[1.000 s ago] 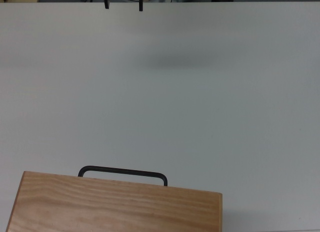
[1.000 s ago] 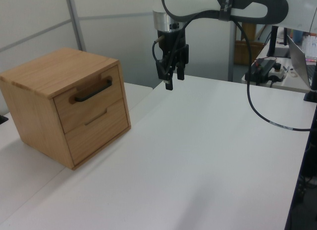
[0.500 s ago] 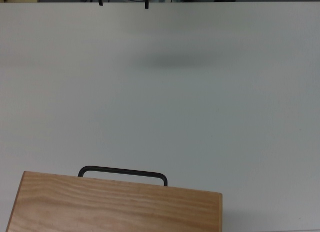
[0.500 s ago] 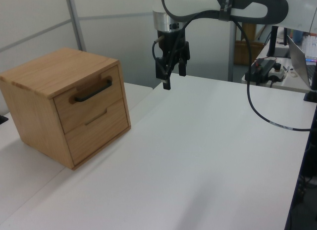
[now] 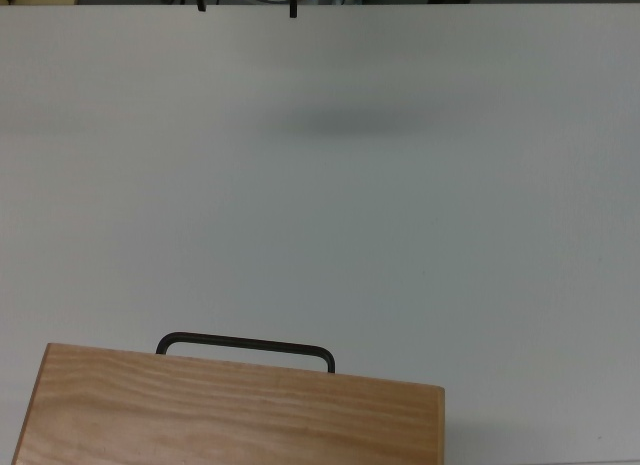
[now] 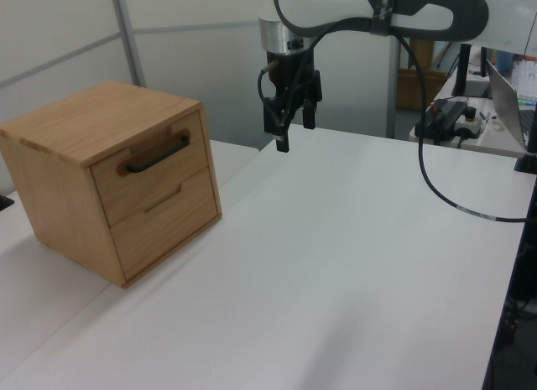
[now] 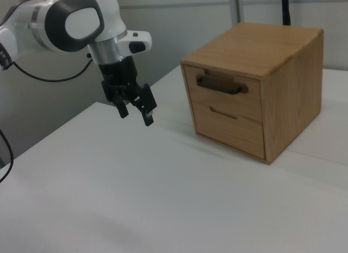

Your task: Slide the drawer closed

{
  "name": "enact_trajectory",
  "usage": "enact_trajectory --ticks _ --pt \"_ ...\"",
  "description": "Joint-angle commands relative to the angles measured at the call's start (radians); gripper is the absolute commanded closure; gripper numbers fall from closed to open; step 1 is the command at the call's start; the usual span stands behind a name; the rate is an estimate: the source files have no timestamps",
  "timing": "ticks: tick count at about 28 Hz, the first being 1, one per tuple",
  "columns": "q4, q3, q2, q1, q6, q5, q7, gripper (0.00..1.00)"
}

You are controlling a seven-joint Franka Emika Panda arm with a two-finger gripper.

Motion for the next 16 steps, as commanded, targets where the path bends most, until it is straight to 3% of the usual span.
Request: enact_trajectory --ticks 1,16 --pt "-0.012 -0.012 -0.015 0.007 -0.021 0.007 0.006 0.00" --pt "-0.012 -0.012 -0.015 0.006 -0.021 0.017 0.011 0.00"
